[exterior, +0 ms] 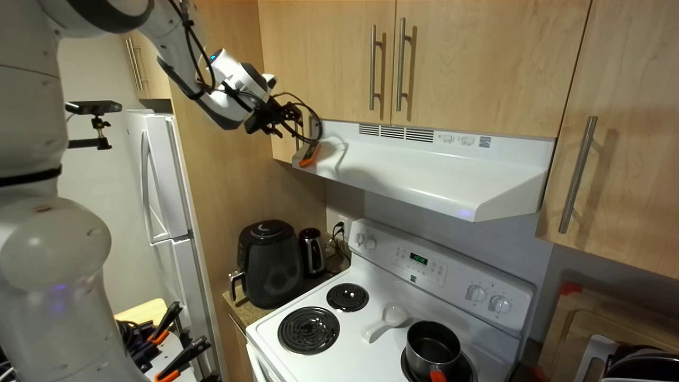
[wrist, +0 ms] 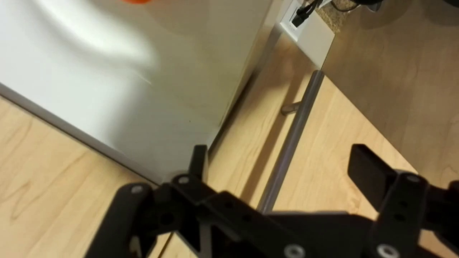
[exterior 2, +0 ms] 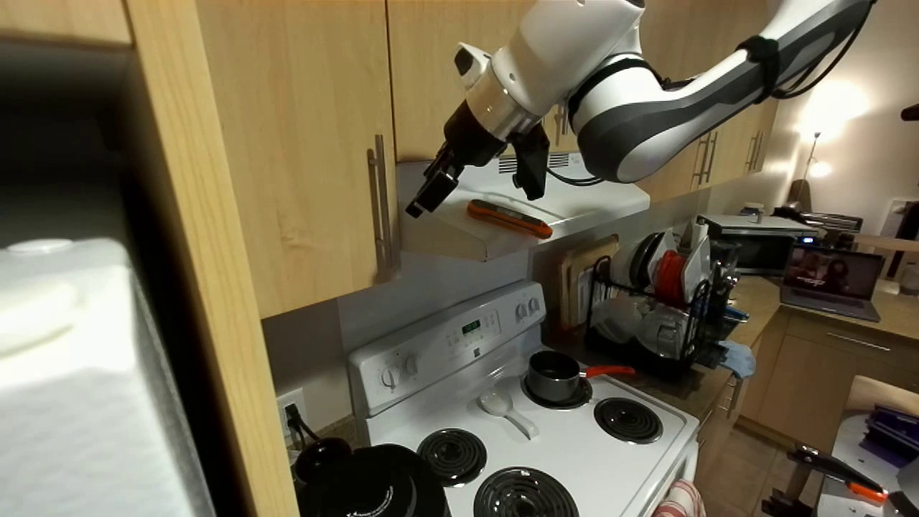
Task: Open the top left cabinet door
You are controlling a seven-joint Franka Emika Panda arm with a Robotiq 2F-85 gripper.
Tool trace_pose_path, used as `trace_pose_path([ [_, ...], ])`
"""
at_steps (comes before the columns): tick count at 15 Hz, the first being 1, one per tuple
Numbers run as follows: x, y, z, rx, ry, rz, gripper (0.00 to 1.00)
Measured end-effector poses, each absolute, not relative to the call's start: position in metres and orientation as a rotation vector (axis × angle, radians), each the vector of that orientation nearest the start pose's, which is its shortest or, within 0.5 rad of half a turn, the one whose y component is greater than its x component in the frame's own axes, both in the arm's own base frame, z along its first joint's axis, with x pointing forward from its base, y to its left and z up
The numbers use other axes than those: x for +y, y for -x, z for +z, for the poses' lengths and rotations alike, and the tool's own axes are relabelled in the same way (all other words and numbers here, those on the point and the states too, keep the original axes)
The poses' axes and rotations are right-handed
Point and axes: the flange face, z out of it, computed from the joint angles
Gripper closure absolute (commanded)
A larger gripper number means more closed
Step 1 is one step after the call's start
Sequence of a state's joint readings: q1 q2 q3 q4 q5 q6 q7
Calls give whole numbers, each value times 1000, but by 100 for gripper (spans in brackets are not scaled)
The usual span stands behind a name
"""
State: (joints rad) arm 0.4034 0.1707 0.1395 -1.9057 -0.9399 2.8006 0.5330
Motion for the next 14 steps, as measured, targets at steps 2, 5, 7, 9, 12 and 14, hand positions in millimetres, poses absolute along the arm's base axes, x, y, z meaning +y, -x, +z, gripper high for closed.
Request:
trace_pose_path([
  [2,355,-531,481,-1164,2716,-1427,0],
  [5,353,-532,480,-1201,2656,-1461,0],
  [7,355,-531,479,-1224,2621,-1475,0],
  [9,358,-530,478,-1259,2591,-1491,0],
  [12,366,-528,479,-1288,2566,-1513,0],
  [14,371,-529,480,-1250,2564,-1522,0],
])
